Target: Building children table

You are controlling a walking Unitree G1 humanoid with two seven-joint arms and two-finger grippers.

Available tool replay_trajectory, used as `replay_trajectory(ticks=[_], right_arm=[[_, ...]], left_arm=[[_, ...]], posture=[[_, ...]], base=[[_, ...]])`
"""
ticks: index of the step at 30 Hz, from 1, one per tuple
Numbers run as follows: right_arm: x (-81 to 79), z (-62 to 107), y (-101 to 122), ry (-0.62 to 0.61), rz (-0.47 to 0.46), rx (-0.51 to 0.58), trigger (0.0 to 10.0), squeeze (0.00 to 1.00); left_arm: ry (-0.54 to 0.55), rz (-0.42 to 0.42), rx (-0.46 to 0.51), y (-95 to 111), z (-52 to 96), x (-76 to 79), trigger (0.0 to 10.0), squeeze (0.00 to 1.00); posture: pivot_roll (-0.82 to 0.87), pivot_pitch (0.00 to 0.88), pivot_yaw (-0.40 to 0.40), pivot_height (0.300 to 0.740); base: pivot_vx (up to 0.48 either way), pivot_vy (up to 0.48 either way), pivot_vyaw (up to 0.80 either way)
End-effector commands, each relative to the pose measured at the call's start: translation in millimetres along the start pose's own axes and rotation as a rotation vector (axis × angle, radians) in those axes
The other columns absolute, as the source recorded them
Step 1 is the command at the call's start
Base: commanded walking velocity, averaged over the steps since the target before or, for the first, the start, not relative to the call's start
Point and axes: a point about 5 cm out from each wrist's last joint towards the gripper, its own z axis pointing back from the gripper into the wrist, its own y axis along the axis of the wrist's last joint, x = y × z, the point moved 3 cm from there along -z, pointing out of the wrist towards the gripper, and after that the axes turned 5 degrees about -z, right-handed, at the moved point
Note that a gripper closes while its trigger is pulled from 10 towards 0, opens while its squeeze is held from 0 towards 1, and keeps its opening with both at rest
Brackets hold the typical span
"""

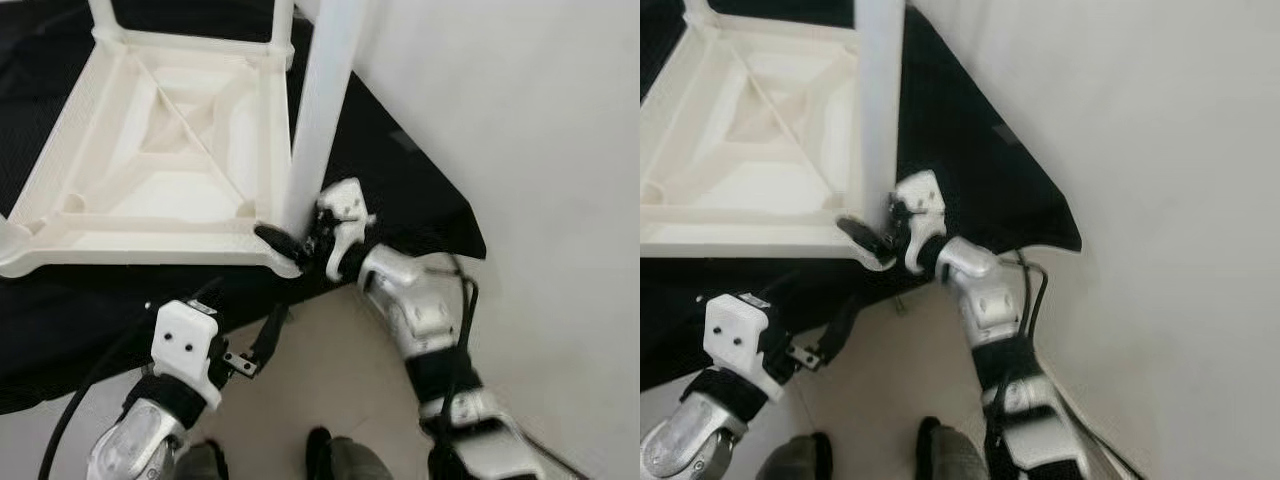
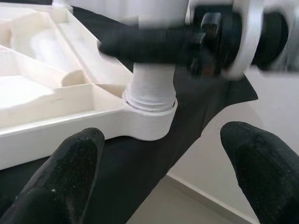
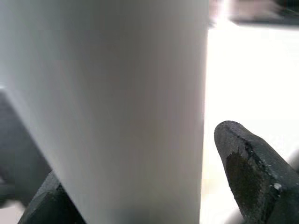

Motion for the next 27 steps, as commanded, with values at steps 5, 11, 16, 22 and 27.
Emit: replay_trajectory(ticks=[5, 11, 16, 22, 27], right_arm=[[-3.1, -0.3, 1, 0.184, -0.029, 0.009, 10.0, 0.00], [-0.2, -7.0, 9, 0.320, -0.017, -0.005, 0.0, 0.00], [4.2, -7.7, 11, 0.338, -0.013, -0.009, 0.0, 0.00], [15.0, 2.9, 2, 0.213, 0.021, -0.022, 0.0, 0.00], [34.2, 16.7, -18, -0.116, 0.025, -0.049, 0.0, 0.00]], left_arm=[[-0.008, 0.008, -0.025, -6, 0.1, 3.3, 10.0, 0.00], [-0.017, 0.009, -0.029, -6, 1.0, 4.3, 10.0, 0.00], [-0.018, 0.008, -0.031, -6, 1.2, 3.7, 10.0, 0.00], [-0.023, 0.009, -0.034, -6, 1.9, 4.6, 10.0, 0.00], [-0.031, 0.015, -0.041, -6, 4.0, 5.7, 10.0, 0.00]], posture=[[0.14, 0.237, -0.157, 0.740], [0.14, 0.242, -0.148, 0.740], [0.14, 0.242, -0.144, 0.740], [0.13, 0.246, -0.132, 0.740], [0.12, 0.254, -0.126, 0.740]], base=[[0.000, 0.000, 0.00], [0.000, 0.000, 0.00], [0.000, 0.000, 0.00], [0.000, 0.000, 0.00], [0.000, 0.000, 0.00]])
